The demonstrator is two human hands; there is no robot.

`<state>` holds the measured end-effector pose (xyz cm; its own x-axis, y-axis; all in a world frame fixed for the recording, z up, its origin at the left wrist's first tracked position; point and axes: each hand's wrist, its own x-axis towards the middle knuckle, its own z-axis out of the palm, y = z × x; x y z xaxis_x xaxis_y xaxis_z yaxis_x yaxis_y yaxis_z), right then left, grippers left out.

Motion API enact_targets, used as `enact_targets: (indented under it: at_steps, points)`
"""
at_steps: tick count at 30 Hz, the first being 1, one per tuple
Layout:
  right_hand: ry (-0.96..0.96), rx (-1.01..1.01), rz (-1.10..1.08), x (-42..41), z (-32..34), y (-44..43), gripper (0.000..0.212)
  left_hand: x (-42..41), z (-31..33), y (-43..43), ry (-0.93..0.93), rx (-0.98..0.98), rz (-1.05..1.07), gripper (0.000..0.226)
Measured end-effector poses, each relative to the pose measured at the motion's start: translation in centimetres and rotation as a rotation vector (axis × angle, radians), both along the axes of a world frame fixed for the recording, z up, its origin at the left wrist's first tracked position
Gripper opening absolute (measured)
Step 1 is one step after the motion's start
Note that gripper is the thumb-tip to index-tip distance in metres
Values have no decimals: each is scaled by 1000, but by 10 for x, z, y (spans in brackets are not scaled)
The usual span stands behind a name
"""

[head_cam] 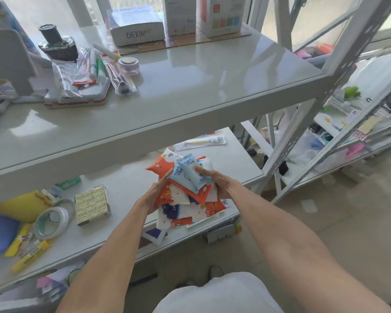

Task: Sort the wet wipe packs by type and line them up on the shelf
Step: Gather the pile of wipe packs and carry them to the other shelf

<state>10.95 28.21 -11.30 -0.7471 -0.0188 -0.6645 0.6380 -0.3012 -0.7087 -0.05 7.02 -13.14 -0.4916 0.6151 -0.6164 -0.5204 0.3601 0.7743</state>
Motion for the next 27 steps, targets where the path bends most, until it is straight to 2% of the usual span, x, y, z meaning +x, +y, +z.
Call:
enact_targets:
  at_steps: [4,7,8,10,12,14,16,17,20,22,25,27]
  points:
    - [35,-4,-119,23,11,1,53,2,9,17,28,41,-99,102]
    - [68,-1,-228,50,12,2,55,7,14,35,38,58,-239,71]
    - [77,-7,-267,62,12,1,54,11,17,42,29,65,-281,72]
    - [100,-16,-347,88,14,1,55,21,19,59,59,62,-393,102]
    - [131,-16,-448,116,15,4,69,32,19,80,76,63,-474,111]
    - [140,-4,-552,147,14,8,85,54,27,101,98,33,-572,93]
    - [152,-5,-665,181,12,12,86,82,33,123,77,33,-650,57]
    - [152,1,-715,197,10,13,85,94,30,135,73,36,-675,47]
    - [153,20,-898,254,6,14,90,141,26,169,83,46,-756,40]
    - [171,10,-1031,294,5,12,86,176,27,189,89,46,-863,53]
    - [207,-10,-1195,353,6,3,71,230,29,218,97,17,-1053,111]
    - [196,-22,-1303,390,4,-3,67,263,22,240,96,29,-1135,126]
